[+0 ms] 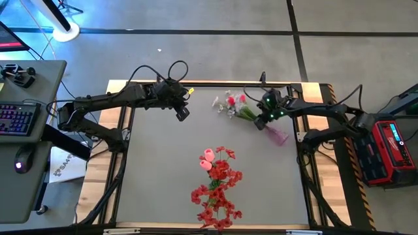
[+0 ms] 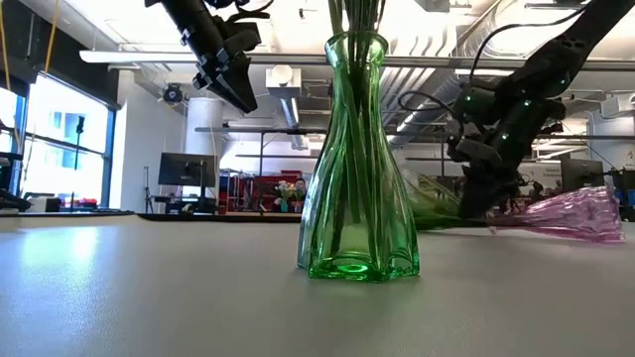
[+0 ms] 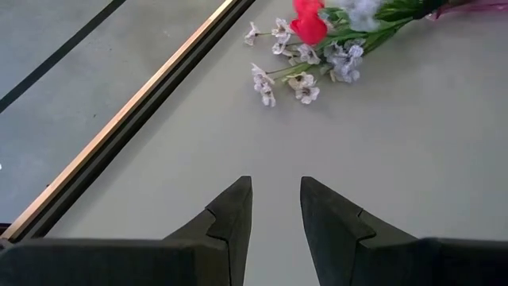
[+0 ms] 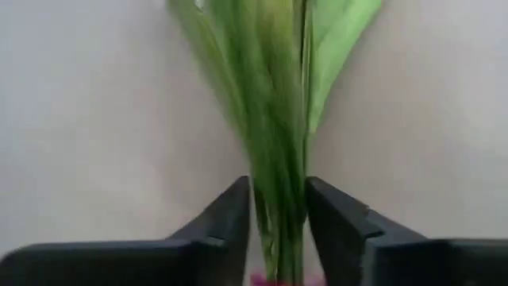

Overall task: Sort flowers into vase by color
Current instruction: Adjust the purple vase

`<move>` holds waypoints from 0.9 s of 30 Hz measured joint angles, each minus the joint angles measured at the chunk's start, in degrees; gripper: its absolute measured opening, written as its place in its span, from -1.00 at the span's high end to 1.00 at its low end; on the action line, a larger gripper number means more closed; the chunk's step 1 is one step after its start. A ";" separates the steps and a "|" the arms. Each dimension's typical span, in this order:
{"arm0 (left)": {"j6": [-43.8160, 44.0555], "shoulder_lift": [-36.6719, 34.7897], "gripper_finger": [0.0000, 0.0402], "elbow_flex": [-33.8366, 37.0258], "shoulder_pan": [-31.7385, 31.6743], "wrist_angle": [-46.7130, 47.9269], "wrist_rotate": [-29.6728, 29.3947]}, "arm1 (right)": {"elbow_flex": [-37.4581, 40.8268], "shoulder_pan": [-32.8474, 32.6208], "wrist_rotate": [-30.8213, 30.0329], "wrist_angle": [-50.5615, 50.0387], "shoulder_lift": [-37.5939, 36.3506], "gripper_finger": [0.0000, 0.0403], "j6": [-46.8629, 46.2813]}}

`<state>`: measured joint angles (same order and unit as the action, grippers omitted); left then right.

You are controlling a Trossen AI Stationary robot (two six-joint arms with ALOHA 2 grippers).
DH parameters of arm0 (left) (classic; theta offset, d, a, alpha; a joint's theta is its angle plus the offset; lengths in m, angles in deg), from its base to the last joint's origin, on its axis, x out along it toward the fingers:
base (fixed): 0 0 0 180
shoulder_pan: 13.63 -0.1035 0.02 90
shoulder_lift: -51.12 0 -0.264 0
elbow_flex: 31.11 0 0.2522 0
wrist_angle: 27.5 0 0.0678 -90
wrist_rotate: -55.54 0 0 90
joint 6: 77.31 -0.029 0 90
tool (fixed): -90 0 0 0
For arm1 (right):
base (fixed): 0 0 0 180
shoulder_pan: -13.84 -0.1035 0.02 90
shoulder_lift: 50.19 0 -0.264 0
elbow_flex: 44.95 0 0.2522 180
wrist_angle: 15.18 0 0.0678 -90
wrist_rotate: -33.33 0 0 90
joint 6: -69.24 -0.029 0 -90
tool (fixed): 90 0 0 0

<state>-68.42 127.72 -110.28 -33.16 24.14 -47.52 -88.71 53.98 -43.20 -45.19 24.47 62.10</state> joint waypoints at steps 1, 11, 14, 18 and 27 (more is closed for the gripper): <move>0.02 0.00 0.51 0.00 0.00 0.00 0.00 | -0.02 0.00 -0.39 -1.14 0.00 0.36 -0.76; -0.26 0.00 0.51 0.00 0.00 -0.80 0.00 | -3.62 0.00 0.00 -14.94 -0.04 0.02 -1.38; -1.38 0.00 0.51 0.00 0.00 -1.43 -0.02 | -5.59 0.00 -1.02 -18.53 -0.04 0.02 0.60; -1.65 0.00 0.51 0.00 0.00 -1.78 -0.92 | -6.29 -0.04 -1.03 -19.33 0.23 0.02 2.54; -2.67 0.00 0.51 0.00 -0.01 -1.72 -1.69 | -6.46 0.00 -0.92 -18.59 6.82 0.04 3.08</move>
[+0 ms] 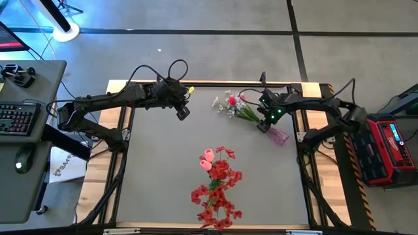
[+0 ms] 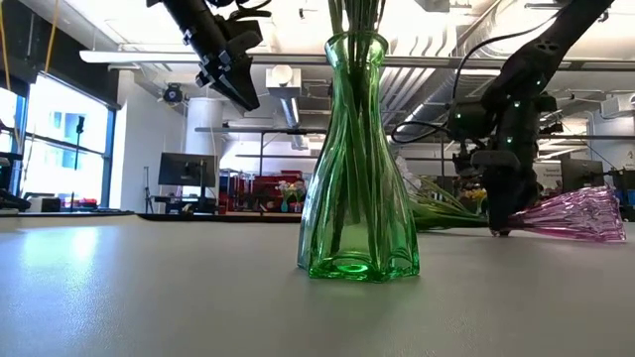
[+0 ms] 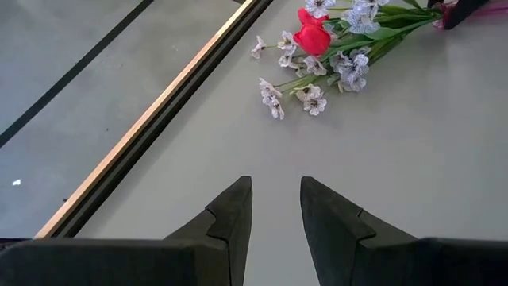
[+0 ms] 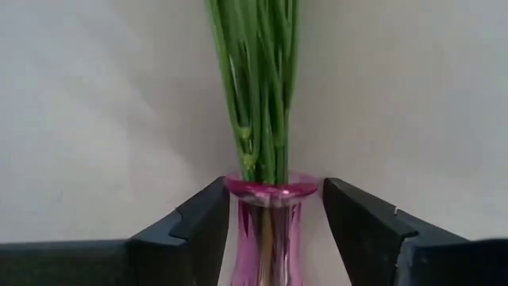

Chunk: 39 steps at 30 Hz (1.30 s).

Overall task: Sort flowers into vase by color
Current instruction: Adjust the purple vase

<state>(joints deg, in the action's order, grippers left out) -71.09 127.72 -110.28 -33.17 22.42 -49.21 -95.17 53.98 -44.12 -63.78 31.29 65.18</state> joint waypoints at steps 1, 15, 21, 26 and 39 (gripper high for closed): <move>0.05 0.00 0.51 0.00 0.01 -0.02 -0.01 | -0.02 0.02 -0.02 0.36 0.52 0.06 0.00; 0.51 0.00 0.51 0.00 -0.13 0.40 -0.04 | 0.06 0.15 1.56 3.35 1.57 0.74 -0.47; 0.61 0.00 0.51 0.00 -0.71 0.35 0.00 | 0.37 0.04 1.84 7.59 -0.39 0.74 -0.38; 1.01 0.00 0.51 0.00 -0.69 0.51 0.56 | 0.37 -0.06 1.34 12.14 -4.77 0.74 1.51; 1.64 0.00 0.51 0.00 -0.69 0.94 0.66 | 2.10 -0.85 1.58 27.51 -13.63 0.74 2.60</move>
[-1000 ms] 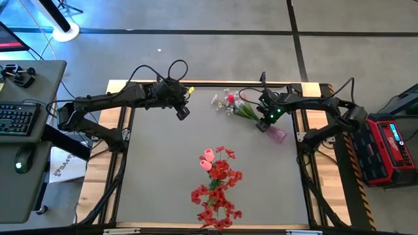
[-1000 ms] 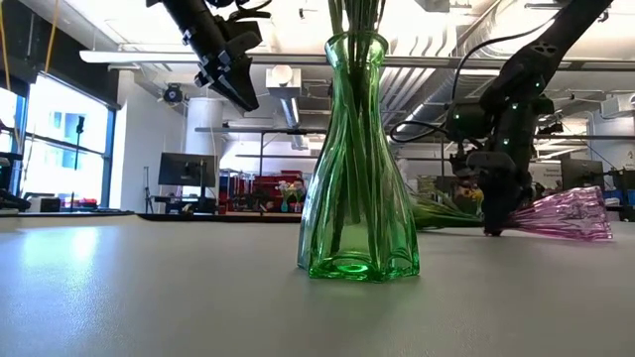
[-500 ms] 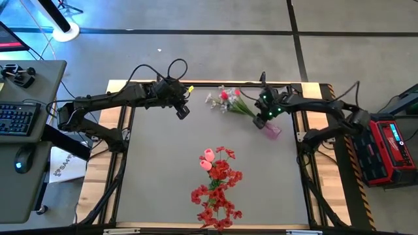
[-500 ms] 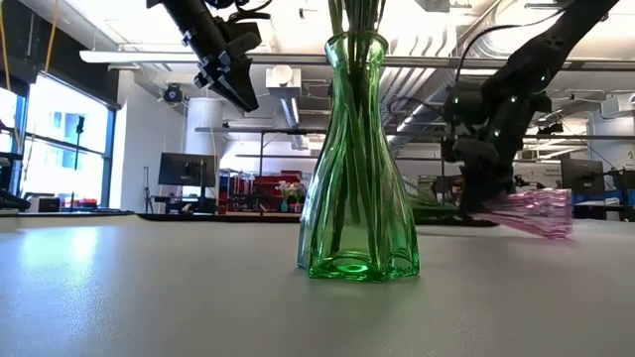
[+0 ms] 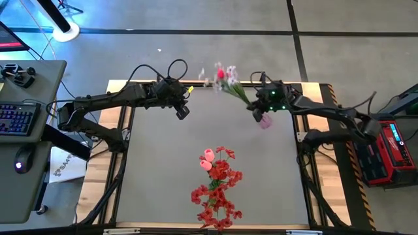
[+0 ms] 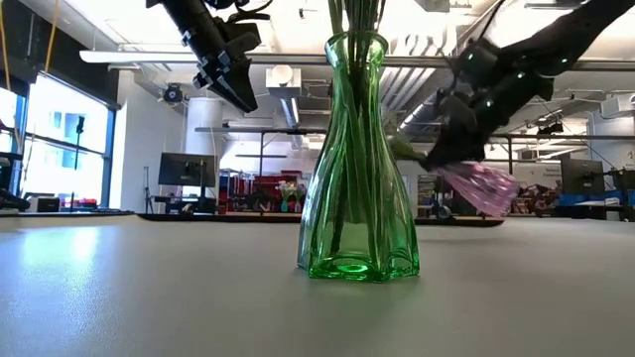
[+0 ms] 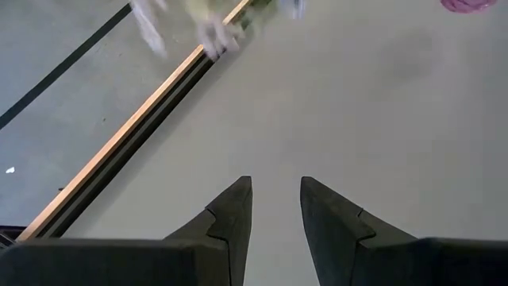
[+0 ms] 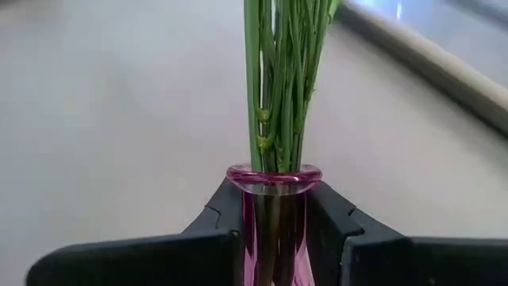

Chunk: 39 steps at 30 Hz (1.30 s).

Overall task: Sort flowers into vase by color
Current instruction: Adjust the purple vase

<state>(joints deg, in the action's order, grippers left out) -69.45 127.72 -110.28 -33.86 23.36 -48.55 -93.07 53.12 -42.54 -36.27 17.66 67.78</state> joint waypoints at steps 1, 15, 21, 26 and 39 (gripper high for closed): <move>-0.02 0.00 0.51 0.00 0.00 0.00 0.00 | 0.66 -0.22 0.02 2.20 -1.08 0.74 -0.02; 0.48 0.00 0.51 0.00 -0.01 0.77 0.23 | 29.38 -1.03 -4.18 61.16 -15.25 0.72 -4.10; -1.15 0.00 0.51 0.00 -0.04 0.22 0.65 | 33.69 -1.07 -4.54 65.66 -15.18 0.62 -0.31; -1.57 0.02 0.51 0.00 -0.24 0.16 1.70 | 33.78 -0.62 -7.23 65.90 -14.94 0.62 5.77; -7.94 0.02 0.51 0.00 -4.58 -19.85 10.27 | 18.80 0.92 4.97 59.40 -10.41 0.62 3.45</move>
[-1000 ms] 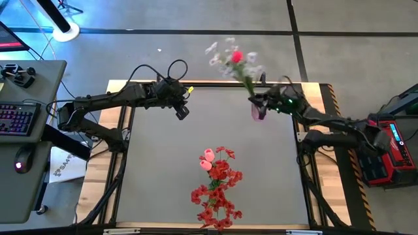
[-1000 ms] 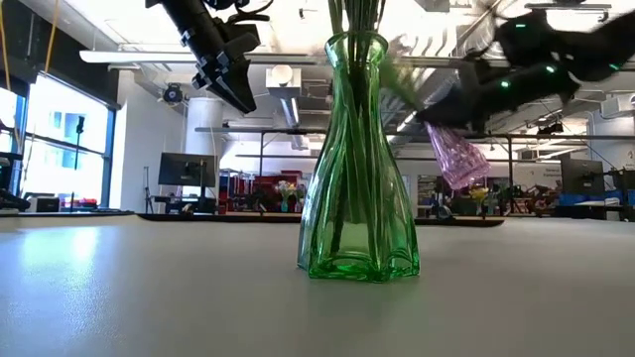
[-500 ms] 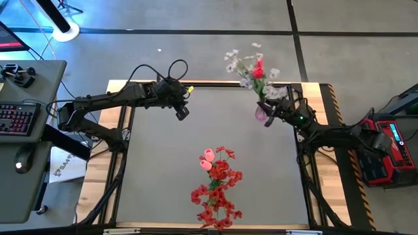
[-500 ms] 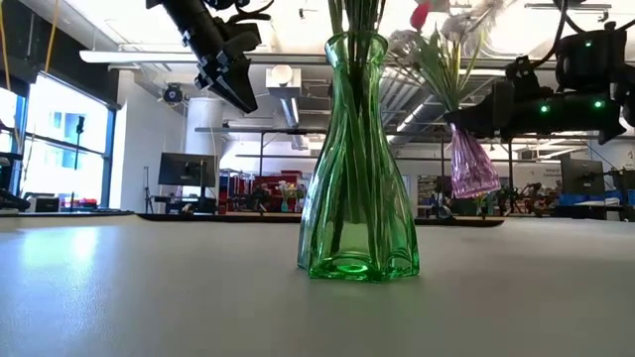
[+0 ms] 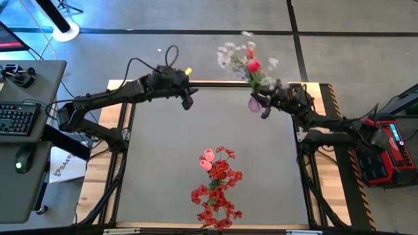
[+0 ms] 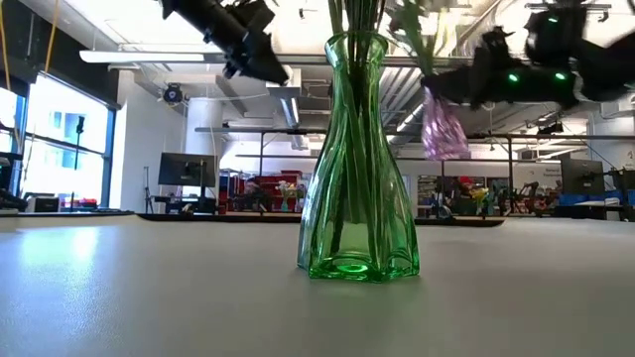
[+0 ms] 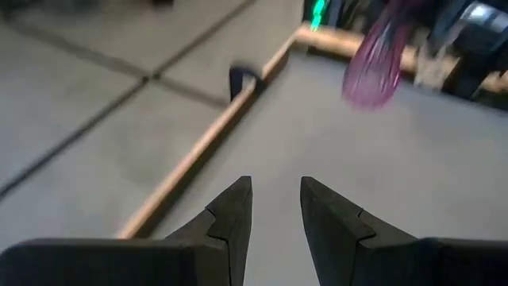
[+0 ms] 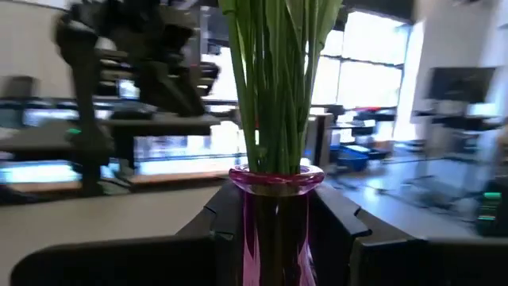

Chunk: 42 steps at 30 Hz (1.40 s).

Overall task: Sort flowers into vase by color
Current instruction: Adjust the purple vase

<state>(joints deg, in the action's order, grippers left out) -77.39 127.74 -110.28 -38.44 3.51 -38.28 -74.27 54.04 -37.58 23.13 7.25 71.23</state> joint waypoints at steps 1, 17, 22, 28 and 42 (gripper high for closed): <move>-1.05 0.00 0.51 0.01 -0.58 -2.19 1.17 | -2.17 0.00 1.68 -0.62 1.59 0.62 -1.24; -1.05 4.67 0.50 -0.04 -4.82 -26.06 25.15 | -34.47 -4.56 24.30 7.98 26.51 0.62 -20.12; 2.92 5.09 0.41 -0.04 -4.80 -31.28 31.22 | -41.06 -5.18 27.03 5.69 28.99 0.62 -21.50; 6.46 5.06 0.00 -0.07 -3.66 -34.39 32.49 | -46.41 -6.55 28.42 0.00 30.46 0.62 -21.18; 8.64 5.07 -0.46 -0.07 2.18 -37.69 28.77 | -50.09 -13.25 24.62 -3.18 30.53 0.62 -20.28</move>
<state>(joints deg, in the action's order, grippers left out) -68.75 132.81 -110.35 -36.26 -34.18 -9.51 -124.36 40.80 -12.96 19.95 37.78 50.95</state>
